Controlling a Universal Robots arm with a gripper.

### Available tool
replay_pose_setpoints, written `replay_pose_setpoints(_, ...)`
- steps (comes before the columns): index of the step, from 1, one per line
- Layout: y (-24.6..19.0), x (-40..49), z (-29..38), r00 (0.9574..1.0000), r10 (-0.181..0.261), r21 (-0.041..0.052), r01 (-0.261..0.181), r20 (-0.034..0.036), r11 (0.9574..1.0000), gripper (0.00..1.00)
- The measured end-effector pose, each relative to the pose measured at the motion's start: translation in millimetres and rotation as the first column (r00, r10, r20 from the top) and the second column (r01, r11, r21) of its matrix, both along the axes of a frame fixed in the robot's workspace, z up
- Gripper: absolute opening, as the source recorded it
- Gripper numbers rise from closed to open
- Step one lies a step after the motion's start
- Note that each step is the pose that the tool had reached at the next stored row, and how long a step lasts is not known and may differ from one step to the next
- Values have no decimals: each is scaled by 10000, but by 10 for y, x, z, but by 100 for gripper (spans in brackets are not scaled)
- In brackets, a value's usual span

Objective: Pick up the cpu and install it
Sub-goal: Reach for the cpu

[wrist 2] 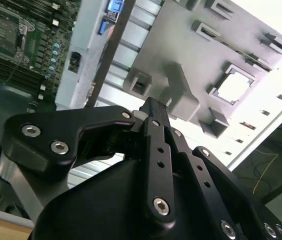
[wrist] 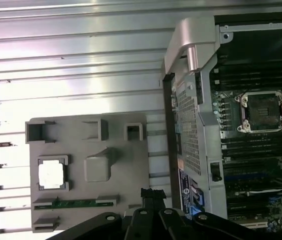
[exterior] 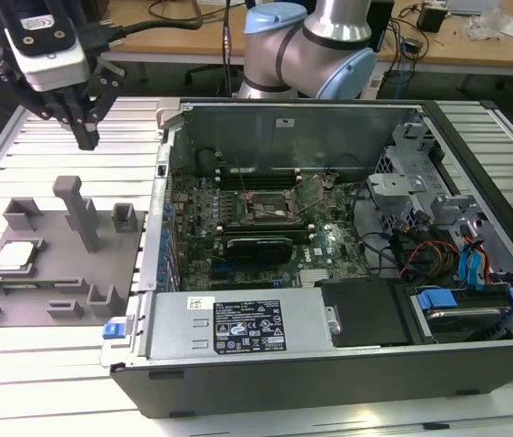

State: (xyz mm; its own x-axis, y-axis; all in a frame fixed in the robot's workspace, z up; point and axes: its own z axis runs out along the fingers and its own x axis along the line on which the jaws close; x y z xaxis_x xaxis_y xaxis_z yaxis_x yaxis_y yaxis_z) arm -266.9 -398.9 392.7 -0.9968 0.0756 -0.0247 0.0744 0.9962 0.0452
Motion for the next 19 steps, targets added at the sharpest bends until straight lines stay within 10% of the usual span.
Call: replay_pose_setpoints(19,0,-619,-53,10000,-7,0,7,0,10000,11)
